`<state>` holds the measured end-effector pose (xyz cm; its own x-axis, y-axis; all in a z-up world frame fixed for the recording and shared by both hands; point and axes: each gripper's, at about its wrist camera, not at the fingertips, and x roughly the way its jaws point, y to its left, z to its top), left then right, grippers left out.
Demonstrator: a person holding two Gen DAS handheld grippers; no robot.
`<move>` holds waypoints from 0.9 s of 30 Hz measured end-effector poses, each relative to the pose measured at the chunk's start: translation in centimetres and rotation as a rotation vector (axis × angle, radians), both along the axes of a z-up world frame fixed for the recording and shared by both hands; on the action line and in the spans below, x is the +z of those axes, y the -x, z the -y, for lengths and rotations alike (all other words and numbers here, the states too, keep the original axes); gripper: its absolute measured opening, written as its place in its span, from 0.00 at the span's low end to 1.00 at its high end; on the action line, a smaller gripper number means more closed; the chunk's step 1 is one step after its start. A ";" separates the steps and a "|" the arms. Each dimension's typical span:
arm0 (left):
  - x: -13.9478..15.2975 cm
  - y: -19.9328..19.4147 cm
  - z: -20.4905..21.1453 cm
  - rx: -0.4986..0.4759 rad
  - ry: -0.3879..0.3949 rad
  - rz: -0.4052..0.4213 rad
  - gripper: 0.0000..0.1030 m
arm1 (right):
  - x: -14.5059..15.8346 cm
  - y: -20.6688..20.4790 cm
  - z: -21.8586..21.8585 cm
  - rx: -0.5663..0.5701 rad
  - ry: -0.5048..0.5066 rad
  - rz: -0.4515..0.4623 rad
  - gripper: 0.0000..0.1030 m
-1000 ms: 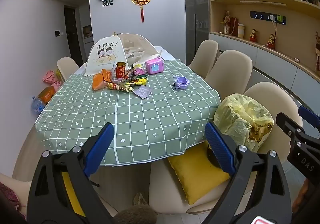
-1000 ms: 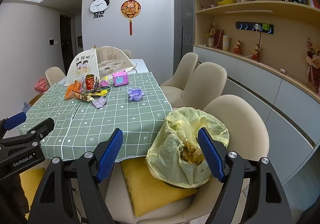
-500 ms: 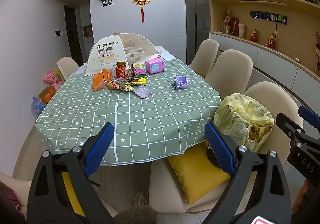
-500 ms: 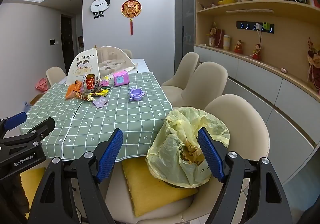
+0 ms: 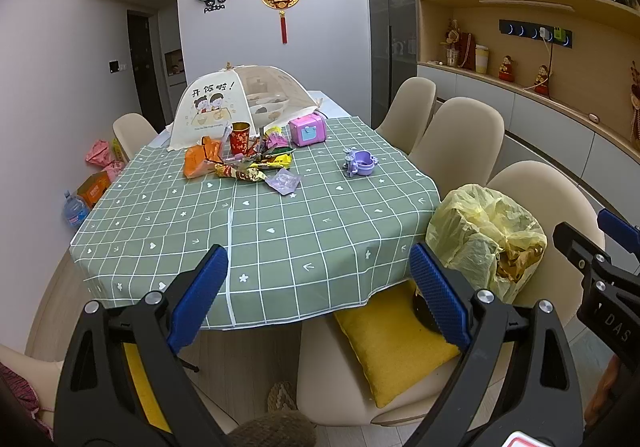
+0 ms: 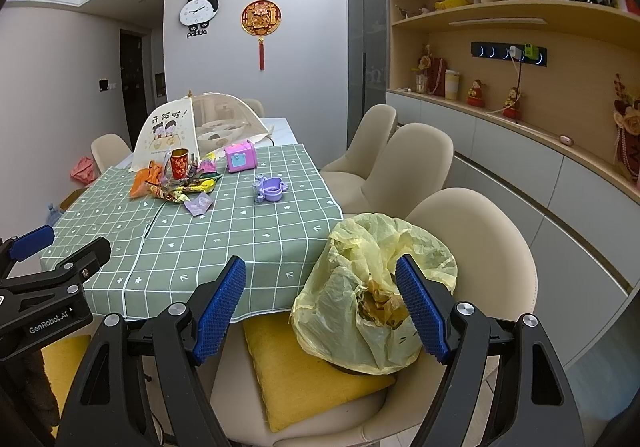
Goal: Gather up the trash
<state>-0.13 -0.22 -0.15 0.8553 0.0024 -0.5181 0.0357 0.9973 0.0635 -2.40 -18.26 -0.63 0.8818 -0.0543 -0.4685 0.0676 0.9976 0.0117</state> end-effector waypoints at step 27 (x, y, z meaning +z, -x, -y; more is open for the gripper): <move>-0.1 -0.3 -0.4 0.007 0.004 0.000 0.85 | 0.0 0.0 -0.4 0.006 0.006 -0.001 0.71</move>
<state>0.14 0.17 -0.29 0.8551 0.0062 -0.5185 0.0290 0.9978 0.0597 -2.41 -17.86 -0.68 0.8814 -0.0521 -0.4694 0.0620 0.9981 0.0056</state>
